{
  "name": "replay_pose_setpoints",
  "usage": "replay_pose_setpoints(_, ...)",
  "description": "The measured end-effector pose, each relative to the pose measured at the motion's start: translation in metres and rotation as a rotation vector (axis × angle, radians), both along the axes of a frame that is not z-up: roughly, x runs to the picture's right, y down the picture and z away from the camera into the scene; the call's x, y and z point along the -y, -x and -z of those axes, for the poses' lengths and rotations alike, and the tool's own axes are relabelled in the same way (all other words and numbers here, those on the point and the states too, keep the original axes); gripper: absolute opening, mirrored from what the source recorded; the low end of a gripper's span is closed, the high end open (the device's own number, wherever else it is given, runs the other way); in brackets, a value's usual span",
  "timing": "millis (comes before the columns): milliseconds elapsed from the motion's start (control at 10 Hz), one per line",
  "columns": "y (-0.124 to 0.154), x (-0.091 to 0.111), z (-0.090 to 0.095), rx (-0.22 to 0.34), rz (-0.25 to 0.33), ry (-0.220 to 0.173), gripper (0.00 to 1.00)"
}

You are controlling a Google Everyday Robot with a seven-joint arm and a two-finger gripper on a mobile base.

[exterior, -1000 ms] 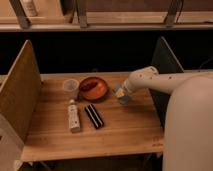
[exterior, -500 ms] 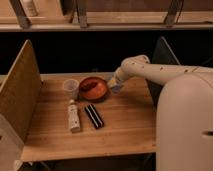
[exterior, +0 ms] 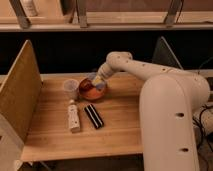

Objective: Place the white sponge in the ceramic bowl

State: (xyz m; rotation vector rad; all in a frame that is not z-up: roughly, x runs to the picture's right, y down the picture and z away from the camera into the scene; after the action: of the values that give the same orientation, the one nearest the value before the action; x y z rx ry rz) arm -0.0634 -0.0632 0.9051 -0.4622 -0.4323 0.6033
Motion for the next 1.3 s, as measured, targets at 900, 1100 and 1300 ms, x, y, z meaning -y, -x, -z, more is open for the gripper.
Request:
replay_pose_setpoints(900, 0.0090, -0.0015, 0.0000, 0.028, 0.003, 0.011, 0.60)
replay_pose_setpoints(1100, 0.0085, -0.0015, 0.0000, 0.027, 0.003, 0.011, 0.77)
replay_pose_setpoints(1300, 0.0084, -0.0016, -0.0001, 0.027, 0.003, 0.011, 0.80)
